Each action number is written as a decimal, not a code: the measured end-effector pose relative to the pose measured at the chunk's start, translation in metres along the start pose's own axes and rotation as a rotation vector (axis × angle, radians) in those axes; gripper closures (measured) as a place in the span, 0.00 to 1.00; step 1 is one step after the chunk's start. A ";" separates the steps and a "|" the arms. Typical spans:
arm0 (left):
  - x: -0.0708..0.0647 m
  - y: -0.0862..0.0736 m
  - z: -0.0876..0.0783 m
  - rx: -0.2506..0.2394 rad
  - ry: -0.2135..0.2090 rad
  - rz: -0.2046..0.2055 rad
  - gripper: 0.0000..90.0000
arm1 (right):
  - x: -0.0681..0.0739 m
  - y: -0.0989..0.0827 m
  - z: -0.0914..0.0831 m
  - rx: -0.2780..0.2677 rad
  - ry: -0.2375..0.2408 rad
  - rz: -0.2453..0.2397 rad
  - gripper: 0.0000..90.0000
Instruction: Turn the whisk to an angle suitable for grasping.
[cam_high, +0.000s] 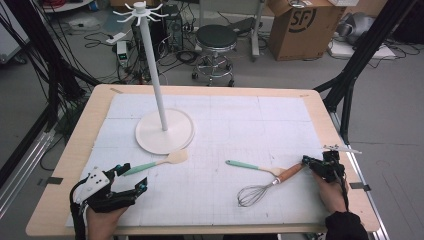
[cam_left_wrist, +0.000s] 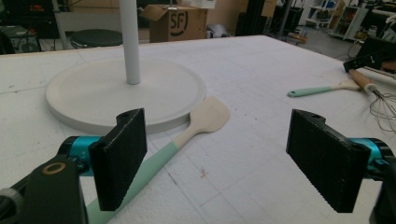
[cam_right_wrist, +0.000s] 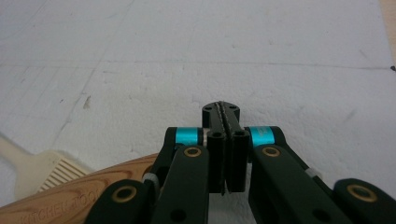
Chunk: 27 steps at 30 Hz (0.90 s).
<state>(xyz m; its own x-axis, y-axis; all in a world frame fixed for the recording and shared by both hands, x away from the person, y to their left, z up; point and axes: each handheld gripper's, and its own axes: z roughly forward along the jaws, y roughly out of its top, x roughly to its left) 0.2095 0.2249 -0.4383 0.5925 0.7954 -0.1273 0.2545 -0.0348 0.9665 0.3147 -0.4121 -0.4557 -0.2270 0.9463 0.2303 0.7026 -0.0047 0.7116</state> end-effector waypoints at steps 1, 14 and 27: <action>0.000 0.000 0.000 0.001 0.001 0.001 0.23 | 0.000 -0.001 -0.001 0.000 0.001 0.000 1.00; -0.001 0.001 -0.001 0.001 0.003 0.005 0.23 | 0.009 -0.014 -0.011 0.001 0.013 -0.003 1.00; -0.002 0.001 -0.002 -0.008 -0.001 0.008 0.23 | 0.024 -0.026 -0.021 0.011 0.011 0.012 1.00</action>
<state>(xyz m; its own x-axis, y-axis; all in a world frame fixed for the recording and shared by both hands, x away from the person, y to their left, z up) 0.2073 0.2247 -0.4362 0.5948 0.7949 -0.1199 0.2437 -0.0362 0.9692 0.2773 -0.3963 -0.4550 -0.2260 0.9425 0.2460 0.7125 -0.0123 0.7016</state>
